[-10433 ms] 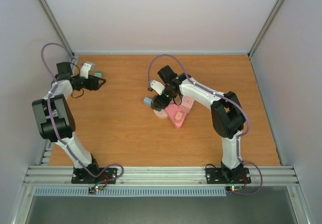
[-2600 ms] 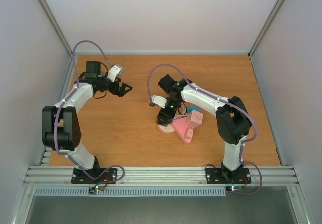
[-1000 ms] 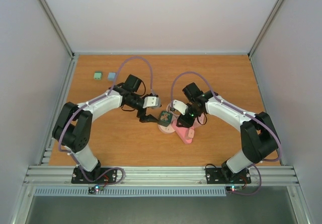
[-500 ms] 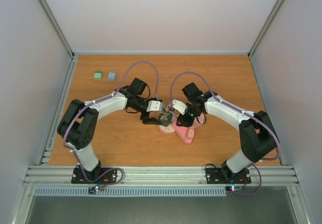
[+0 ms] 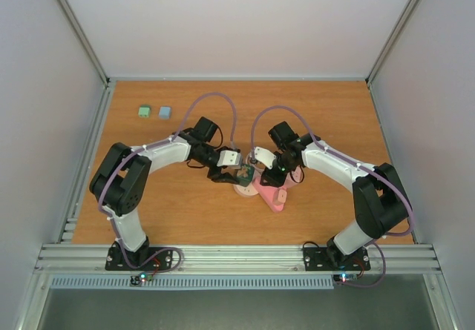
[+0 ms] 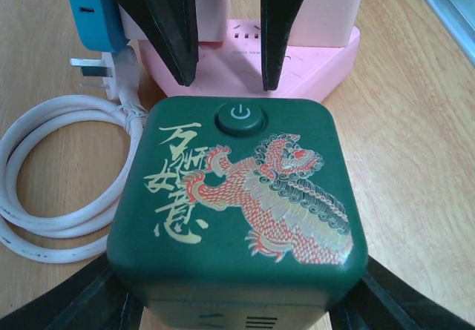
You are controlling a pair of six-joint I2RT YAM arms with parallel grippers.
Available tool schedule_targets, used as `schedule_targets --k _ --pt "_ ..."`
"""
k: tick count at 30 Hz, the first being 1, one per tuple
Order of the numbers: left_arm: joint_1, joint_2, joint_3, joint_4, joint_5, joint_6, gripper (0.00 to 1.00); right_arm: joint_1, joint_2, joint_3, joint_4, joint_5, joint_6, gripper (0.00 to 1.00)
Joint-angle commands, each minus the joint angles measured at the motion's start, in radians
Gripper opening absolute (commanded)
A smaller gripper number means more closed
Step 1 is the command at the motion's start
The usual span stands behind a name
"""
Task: Pull the plug off the socket
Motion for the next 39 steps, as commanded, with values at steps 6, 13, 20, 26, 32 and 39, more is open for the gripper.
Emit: schedule_targets --k 6,13,20,26,32,39 --pt "-0.011 -0.031 -0.006 0.083 0.121 -0.075 0.37 -0.004 0.041 -0.033 -0.022 0.038 -0.008 0.42" --pt "-0.033 -0.117 -0.112 0.209 0.039 0.019 0.34 -0.004 0.045 -0.033 -0.023 0.042 -0.014 0.42" --pt "-0.04 -0.09 -0.051 0.138 0.091 -0.012 0.29 -0.004 0.05 -0.029 -0.023 0.044 -0.008 0.41" --pt "-0.04 -0.066 -0.011 0.124 0.144 -0.101 0.28 -0.004 0.047 -0.036 -0.023 0.042 -0.01 0.41" --pt "-0.041 -0.119 -0.106 0.246 0.066 -0.102 0.27 -0.003 0.047 -0.04 -0.019 0.042 -0.013 0.41" --pt "-0.045 -0.148 -0.126 0.298 0.036 -0.092 0.26 -0.002 0.05 -0.047 -0.009 0.048 -0.008 0.41"
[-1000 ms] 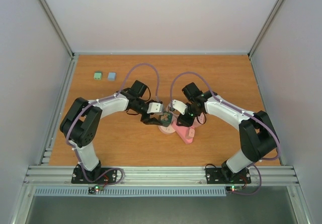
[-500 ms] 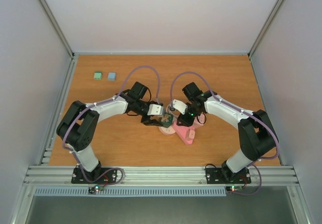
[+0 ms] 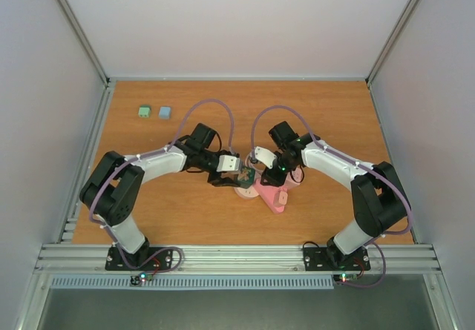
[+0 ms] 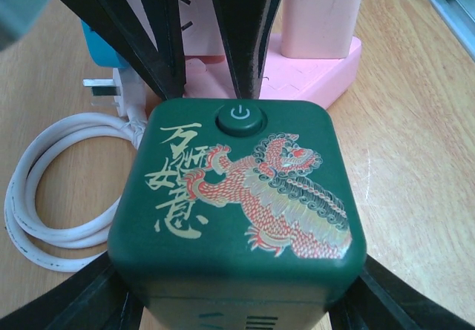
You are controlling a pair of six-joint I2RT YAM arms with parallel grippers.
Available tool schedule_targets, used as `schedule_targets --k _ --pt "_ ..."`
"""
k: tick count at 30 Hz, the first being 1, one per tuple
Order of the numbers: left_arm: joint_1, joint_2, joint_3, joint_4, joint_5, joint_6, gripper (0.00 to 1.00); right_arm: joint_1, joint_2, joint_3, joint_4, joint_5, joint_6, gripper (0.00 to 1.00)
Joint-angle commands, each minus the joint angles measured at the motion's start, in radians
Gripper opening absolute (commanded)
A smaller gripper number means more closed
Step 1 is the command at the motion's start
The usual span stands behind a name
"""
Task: Pull the plug off the socket
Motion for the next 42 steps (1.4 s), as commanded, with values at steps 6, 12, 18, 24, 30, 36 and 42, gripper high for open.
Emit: schedule_targets --k 6,12,18,24,30,36,42 --pt "-0.013 0.011 0.111 0.002 0.185 -0.09 0.24 0.002 0.037 -0.044 -0.014 0.051 0.0 0.41" --pt "-0.015 0.007 0.108 -0.008 0.171 -0.106 0.23 0.002 0.038 -0.042 -0.014 0.05 -0.003 0.41" --pt "-0.028 -0.068 0.012 0.067 0.04 0.032 0.23 0.002 0.043 -0.036 -0.012 0.051 -0.004 0.4" --pt "-0.039 -0.097 -0.045 0.145 -0.004 0.044 0.21 0.003 0.045 -0.036 -0.014 0.051 0.0 0.4" --pt "-0.032 -0.032 0.079 0.019 0.162 -0.089 0.19 0.003 0.045 -0.037 -0.015 0.054 -0.003 0.4" --pt "-0.026 0.011 0.133 -0.038 0.208 -0.149 0.18 0.003 0.045 -0.036 -0.015 0.054 -0.008 0.4" --pt "-0.021 0.011 0.139 -0.054 0.184 -0.151 0.17 0.003 0.043 -0.036 -0.014 0.053 -0.008 0.4"
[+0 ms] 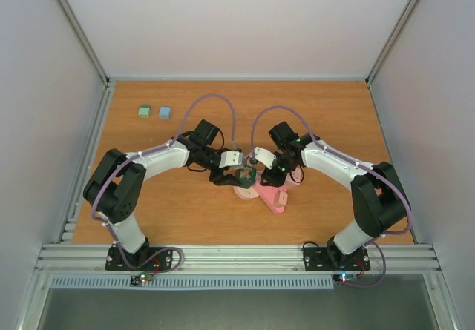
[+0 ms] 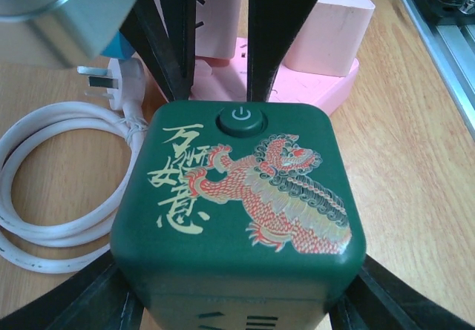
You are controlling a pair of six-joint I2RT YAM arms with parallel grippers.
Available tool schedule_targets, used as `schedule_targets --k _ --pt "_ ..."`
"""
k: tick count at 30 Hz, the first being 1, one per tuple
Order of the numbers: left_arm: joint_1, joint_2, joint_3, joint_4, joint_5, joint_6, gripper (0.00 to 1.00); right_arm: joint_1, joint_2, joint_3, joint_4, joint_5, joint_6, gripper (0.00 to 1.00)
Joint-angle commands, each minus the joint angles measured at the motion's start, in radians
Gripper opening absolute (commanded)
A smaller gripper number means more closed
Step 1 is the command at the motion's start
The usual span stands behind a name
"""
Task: Pull the plug off the socket
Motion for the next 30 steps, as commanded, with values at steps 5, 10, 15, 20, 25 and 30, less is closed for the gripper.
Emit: schedule_targets --k 5,10,15,20,25,30 --pt "-0.048 -0.058 0.029 0.04 0.059 0.1 0.17 -0.001 0.043 -0.038 -0.011 0.062 -0.002 0.4" --pt "-0.058 -0.076 0.017 0.056 -0.019 0.143 0.17 0.0 0.042 -0.035 -0.009 0.062 -0.001 0.4" --pt "-0.057 -0.08 0.015 0.069 -0.022 0.125 0.16 0.0 0.042 -0.037 -0.009 0.061 0.0 0.4" --pt "-0.05 -0.026 0.11 -0.024 0.114 -0.009 0.16 0.001 0.039 -0.039 -0.009 0.062 -0.001 0.4" --pt "-0.048 0.009 0.154 -0.042 0.152 -0.123 0.16 0.002 0.037 -0.044 -0.008 0.06 0.0 0.4" --pt "-0.042 0.009 0.152 -0.057 0.156 -0.135 0.16 0.002 0.039 -0.04 -0.008 0.061 -0.001 0.4"
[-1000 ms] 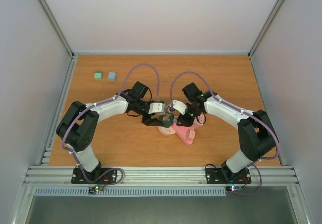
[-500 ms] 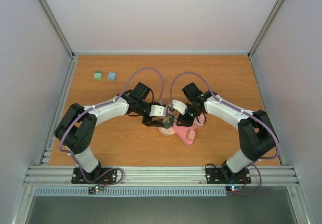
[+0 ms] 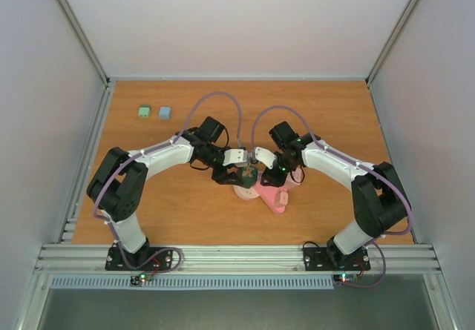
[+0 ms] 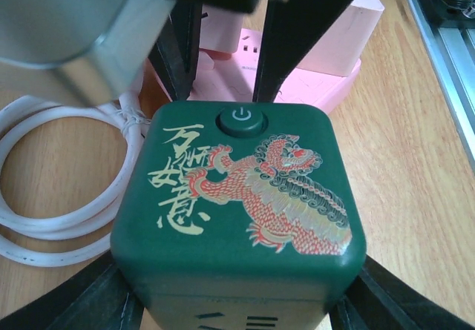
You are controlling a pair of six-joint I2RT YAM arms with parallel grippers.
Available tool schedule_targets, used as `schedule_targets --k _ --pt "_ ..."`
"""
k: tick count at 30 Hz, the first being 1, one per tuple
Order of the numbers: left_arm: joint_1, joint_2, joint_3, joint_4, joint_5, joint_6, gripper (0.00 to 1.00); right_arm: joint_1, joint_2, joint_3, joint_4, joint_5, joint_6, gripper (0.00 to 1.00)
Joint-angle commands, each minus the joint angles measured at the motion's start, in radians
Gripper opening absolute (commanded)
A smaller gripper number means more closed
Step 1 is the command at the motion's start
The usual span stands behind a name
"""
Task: Pull the plug off the socket
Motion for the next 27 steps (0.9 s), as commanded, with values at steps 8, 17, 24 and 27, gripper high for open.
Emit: schedule_targets --k 8,17,24,27 --pt "-0.05 -0.122 -0.024 0.131 0.087 0.06 0.14 0.005 0.043 -0.042 0.001 0.058 0.005 0.4" --pt "-0.058 -0.142 -0.05 0.116 0.038 0.144 0.13 0.008 0.043 -0.04 0.002 0.062 0.007 0.4" --pt "-0.04 -0.127 -0.056 0.082 0.068 0.135 0.13 0.007 0.041 -0.038 -0.002 0.061 0.006 0.4" --pt "-0.036 -0.136 -0.071 0.062 0.066 0.164 0.13 0.007 0.042 -0.035 -0.002 0.061 0.007 0.4"
